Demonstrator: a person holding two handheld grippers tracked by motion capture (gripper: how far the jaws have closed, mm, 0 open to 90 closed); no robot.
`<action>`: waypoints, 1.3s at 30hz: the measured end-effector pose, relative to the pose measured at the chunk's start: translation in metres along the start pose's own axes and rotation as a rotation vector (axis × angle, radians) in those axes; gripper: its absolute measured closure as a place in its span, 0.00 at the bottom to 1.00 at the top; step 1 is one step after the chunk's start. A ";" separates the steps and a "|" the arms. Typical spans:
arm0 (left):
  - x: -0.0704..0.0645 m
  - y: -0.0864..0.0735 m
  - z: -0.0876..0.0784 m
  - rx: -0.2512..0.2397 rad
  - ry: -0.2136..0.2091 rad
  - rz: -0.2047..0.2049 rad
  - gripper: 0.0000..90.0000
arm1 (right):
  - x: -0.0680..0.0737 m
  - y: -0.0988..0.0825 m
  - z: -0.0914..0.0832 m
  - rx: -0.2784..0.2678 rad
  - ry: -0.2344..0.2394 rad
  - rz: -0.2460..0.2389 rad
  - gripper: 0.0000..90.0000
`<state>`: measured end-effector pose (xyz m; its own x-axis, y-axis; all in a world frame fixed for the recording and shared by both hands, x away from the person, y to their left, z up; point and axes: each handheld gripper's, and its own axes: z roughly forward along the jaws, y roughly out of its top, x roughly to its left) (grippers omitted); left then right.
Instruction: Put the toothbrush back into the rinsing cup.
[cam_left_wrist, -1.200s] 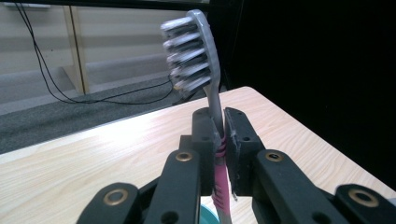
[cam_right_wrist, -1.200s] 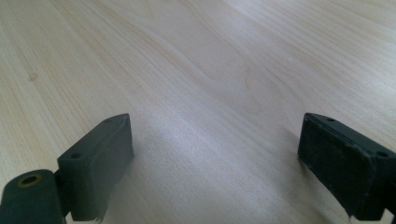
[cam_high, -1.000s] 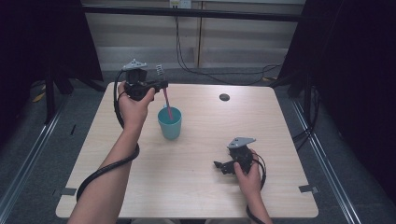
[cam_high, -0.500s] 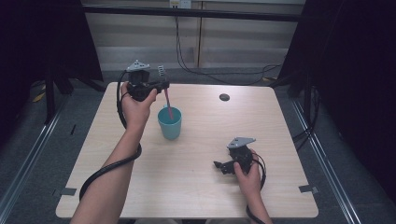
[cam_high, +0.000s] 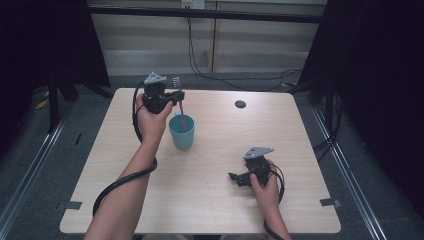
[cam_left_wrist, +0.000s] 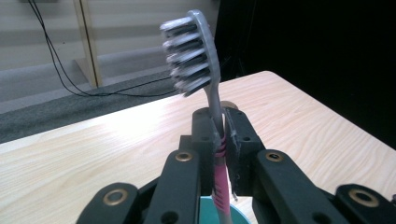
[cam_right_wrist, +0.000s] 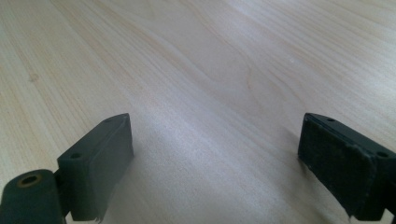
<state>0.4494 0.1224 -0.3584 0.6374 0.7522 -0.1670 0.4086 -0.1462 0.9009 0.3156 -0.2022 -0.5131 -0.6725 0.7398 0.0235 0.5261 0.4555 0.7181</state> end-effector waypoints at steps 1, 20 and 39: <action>0.000 -0.001 0.001 0.001 -0.001 -0.002 0.93 | 0.000 0.000 0.000 0.000 0.000 -0.001 0.11; -0.001 -0.040 0.011 0.070 0.003 0.031 0.93 | 0.001 0.002 0.002 0.000 0.008 -0.007 0.11; -0.005 -0.055 0.019 0.124 0.009 0.001 0.83 | 0.004 0.003 0.004 -0.001 0.017 -0.017 0.11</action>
<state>0.4367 0.1148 -0.4143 0.6318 0.7580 -0.1620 0.4861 -0.2247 0.8445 0.3171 -0.1961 -0.5132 -0.6896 0.7238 0.0231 0.5145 0.4673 0.7189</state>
